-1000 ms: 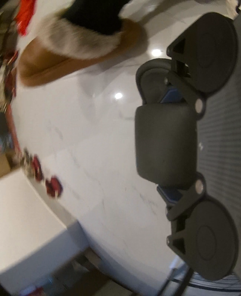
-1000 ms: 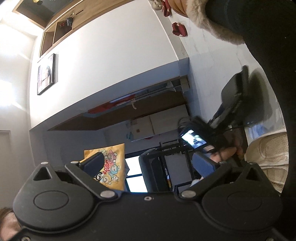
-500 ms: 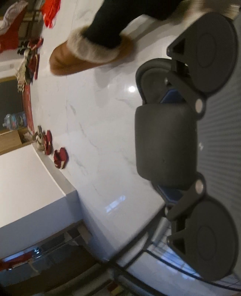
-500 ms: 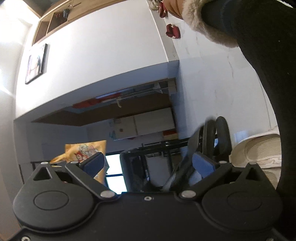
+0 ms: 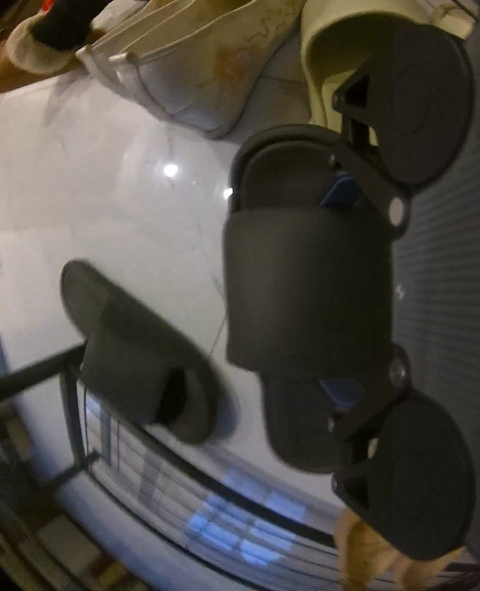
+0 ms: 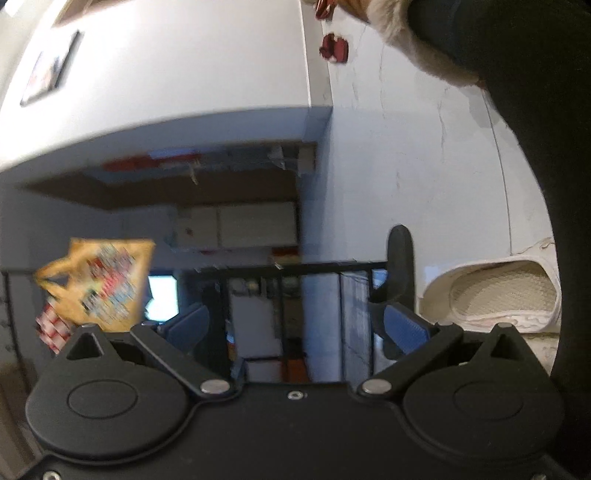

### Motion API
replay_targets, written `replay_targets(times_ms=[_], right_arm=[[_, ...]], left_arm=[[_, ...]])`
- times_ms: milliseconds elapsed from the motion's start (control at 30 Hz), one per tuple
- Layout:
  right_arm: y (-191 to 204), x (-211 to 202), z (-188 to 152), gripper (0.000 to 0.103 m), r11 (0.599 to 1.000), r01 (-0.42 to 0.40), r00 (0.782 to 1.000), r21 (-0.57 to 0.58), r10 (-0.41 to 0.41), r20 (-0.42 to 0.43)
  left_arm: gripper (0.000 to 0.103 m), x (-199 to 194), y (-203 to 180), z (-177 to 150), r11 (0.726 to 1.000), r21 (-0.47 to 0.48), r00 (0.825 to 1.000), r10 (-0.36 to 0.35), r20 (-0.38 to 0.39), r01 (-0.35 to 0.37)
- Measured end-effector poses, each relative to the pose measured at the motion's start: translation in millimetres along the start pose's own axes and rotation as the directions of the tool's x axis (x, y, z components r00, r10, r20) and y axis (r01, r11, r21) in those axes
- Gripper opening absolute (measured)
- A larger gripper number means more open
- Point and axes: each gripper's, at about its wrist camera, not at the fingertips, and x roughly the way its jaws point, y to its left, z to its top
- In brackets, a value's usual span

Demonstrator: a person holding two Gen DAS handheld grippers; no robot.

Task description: Organize scattered shoes

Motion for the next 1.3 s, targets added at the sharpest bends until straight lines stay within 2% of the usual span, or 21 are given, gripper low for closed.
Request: replay_targets(times_ms=[67, 133, 167, 200, 300, 333, 400, 433, 467, 500, 567, 667, 700, 733, 800, 900, 1000, 1167, 1200, 1233, 1300], right_arm=[[13.7, 14.2, -6.1, 0.103, 0.992, 0.088, 0.993, -0.087, -0.094, -0.067], [34.6, 35.8, -17.4, 0.103, 0.955, 0.167, 0.967, -0.245, -0.207, -0.147], [37.1, 38.9, -19.6, 0.103, 0.949, 0.171, 0.963, -0.266, -0.218, -0.157], [52.9, 57.9, -31.7, 0.103, 0.9, 0.184, 0.934, -0.396, -0.286, -0.216], [77.5, 99.2, -60.1, 0.103, 0.78, 0.14, 0.863, -0.61, -0.398, -0.311], [88.4, 128.1, -80.4, 0.103, 0.684, 0.092, 0.818, -0.723, -0.466, -0.337], [94.5, 156.2, -100.4, 0.103, 0.582, 0.031, 0.778, -0.813, -0.525, -0.345], [95.6, 182.7, -119.6, 0.103, 0.481, -0.025, 0.74, -0.877, -0.581, -0.339], [93.8, 201.3, -133.1, 0.103, 0.412, -0.069, 0.715, -0.908, -0.615, -0.333], [91.6, 211.0, -141.3, 0.103, 0.373, -0.097, 0.703, -0.923, -0.631, -0.329], [78.4, 248.3, -173.5, 0.103, 0.212, -0.213, 0.666, -0.954, -0.683, -0.3], [59.3, 275.0, -211.7, 0.103, 0.002, -0.348, 0.634, -0.938, -0.736, -0.237], [54.4, 280.0, -218.2, 0.103, -0.035, -0.368, 0.632, -0.929, -0.743, -0.223], [45.4, 289.6, -228.8, 0.103, -0.089, -0.4, 0.627, -0.912, -0.753, -0.201], [33.6, 303.3, -237.9, 0.103, -0.092, -0.418, 0.581, -0.904, -0.792, -0.188], [14.7, 322.5, -248.7, 0.103, -0.089, -0.437, 0.502, -0.895, -0.85, -0.161], [3.7, 333.2, -251.5, 0.103, -0.081, -0.438, 0.473, -0.895, -0.867, -0.154], [3.2, 338.1, -252.5, 0.102, -0.022, -0.332, 0.455, -0.943, -0.879, -0.139], [5.7, 337.9, -250.7, 0.101, 0.002, -0.24, 0.468, -0.971, -0.876, -0.117], [7.9, 337.0, -246.6, 0.101, 0.03, -0.137, 0.492, -0.99, -0.865, -0.095], [10.0, 335.5, -241.9, 0.101, 0.075, -0.032, 0.526, -0.997, -0.846, -0.081]], left_arm=[[0.1, -25.7, 6.1, -8.2, 0.997, -0.077, 0.996, 0.015, 0.087, -0.008], [0.102, -54.0, 14.8, -19.0, 0.986, -0.165, 0.984, 0.042, 0.175, -0.013], [0.102, -68.7, 19.7, -28.4, 0.976, -0.217, 0.975, 0.056, 0.215, -0.008], [0.102, -80.6, 24.5, -39.4, 0.964, -0.268, 0.97, 0.069, 0.235, -0.004], [0.102, -110.7, 35.9, -68.8, 0.917, -0.398, 0.957, 0.11, 0.27, 0.007], [0.102, -124.3, 38.9, -88.7, 0.886, -0.463, 0.956, 0.122, 0.267, 0.016], [0.102, -142.0, 39.7, -122.8, 0.83, -0.557, 0.952, 0.15, 0.267, 0.026], [0.102, -146.9, 37.9, -137.5, 0.806, -0.591, 0.949, 0.166, 0.269, 0.027], [0.102, -151.8, 36.1, -152.2, 0.782, -0.623, 0.946, 0.182, 0.27, 0.028], [0.102, -156.7, 34.4, -166.9, 0.755, -0.655, 0.942, 0.198, 0.271, 0.03], [0.102, -166.4, 30.8, -196.3, 0.699, -0.714, 0.935, 0.23, 0.27, 0.035], [0.102, -180.5, 25.6, -239.2, 0.61, -0.791, 0.924, 0.276, 0.265, 0.044], [0.102, -179.4, 24.6, -240.8, 0.611, -0.79, 0.921, 0.284, 0.267, 0.041], [0.102, -177.4, 21.0, -238.9, 0.63, -0.776, 0.918, 0.285, 0.277, 0.039], [0.102, -174.8, 16.0, -233.3, 0.663, -0.746, 0.914, 0.266, 0.307, 0.057], [0.102, -166.4, 20.7, -226.2, 0.657, -0.743, 0.913, 0.217, 0.346, 0.126], [0.102, -156.6, 24.3, -224.3, 0.623, -0.762, 0.917, 0.176, 0.357, 0.177], [0.102, -148.8, 33.9, -239.1, 0.546, -0.821, 0.938, 0.172, 0.301, 0.164], [0.102, -146.2, 36.7, -240.4, 0.527, -0.833, 0.94, 0.171, 0.296, 0.167], [0.102, -143.7, 39.4, -241.8, 0.509, -0.844, 0.941, 0.17, 0.291, 0.169], [0.102, -142.3, 41.5, -243.9, 0.488, -0.856, 0.945, 0.168, 0.282, 0.169]])
